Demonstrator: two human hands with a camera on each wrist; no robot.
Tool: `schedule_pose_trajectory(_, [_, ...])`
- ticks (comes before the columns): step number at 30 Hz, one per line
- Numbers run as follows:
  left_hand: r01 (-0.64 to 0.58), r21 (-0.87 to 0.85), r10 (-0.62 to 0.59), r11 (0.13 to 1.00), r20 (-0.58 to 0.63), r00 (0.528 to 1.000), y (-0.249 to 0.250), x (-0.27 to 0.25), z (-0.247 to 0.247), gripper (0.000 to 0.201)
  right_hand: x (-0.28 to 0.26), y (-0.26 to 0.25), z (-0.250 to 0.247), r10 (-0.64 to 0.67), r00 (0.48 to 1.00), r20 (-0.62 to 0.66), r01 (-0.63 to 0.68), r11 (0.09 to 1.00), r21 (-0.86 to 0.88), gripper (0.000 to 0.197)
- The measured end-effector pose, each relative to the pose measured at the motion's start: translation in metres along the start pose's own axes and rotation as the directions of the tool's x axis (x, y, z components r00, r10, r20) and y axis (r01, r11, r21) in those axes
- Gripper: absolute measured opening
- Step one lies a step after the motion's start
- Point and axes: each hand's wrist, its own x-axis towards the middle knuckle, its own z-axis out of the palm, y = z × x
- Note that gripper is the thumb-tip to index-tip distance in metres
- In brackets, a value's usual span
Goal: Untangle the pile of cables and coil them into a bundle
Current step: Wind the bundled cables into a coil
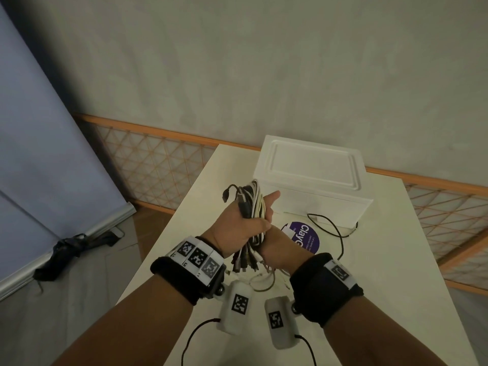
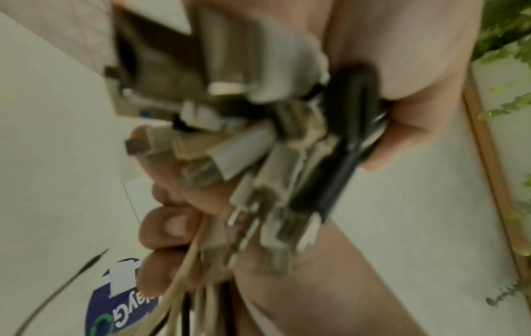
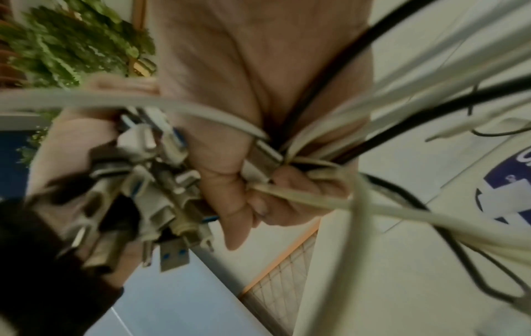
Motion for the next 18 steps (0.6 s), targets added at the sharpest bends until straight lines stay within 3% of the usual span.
schedule_pose_trajectory(3, [0.055, 0.175, -0.025, 0.983, -0.171, 0.985, -0.004, 0.004, 0.002, 0.045, -0.002, -0.002, 0.001, 0.042, 0.993, 0.107, -0.021, 0.981, -0.192, 0.025])
schedule_pose_trajectory(6, [0.075, 0.336, 0.025, 0.939, -0.283, 0.959, -0.005, 0.004, 0.003, 0.036, -0.004, -0.004, 0.002, 0.094, 0.978, 0.189, -0.004, 0.904, -0.428, 0.026])
schedule_pose_trajectory(9, [0.145, 0.512, 0.056, 0.847, -0.357, 0.933, -0.010, 0.004, -0.007, 0.009, -0.008, -0.003, 0.007, 0.085, 0.986, 0.141, -0.009, 0.882, -0.472, 0.024])
schedule_pose_trajectory(13, [0.272, 0.621, -0.014, 0.735, -0.387, 0.922, -0.015, 0.003, -0.020, 0.004, -0.016, 0.004, 0.004, 0.088, 0.994, 0.063, -0.032, 0.794, -0.608, 0.023])
schedule_pose_trajectory(16, [0.390, 0.671, -0.072, 0.631, -0.450, 0.890, -0.022, 0.000, -0.036, 0.015, -0.027, 0.003, -0.010, 0.003, 1.000, 0.016, 0.008, 0.739, -0.673, 0.022])
schedule_pose_trajectory(18, [0.412, 0.646, -0.132, 0.642, -0.436, 0.890, -0.026, -0.002, -0.042, 0.022, -0.031, -0.001, -0.022, -0.067, 0.998, 0.011, 0.055, 0.699, -0.713, 0.024])
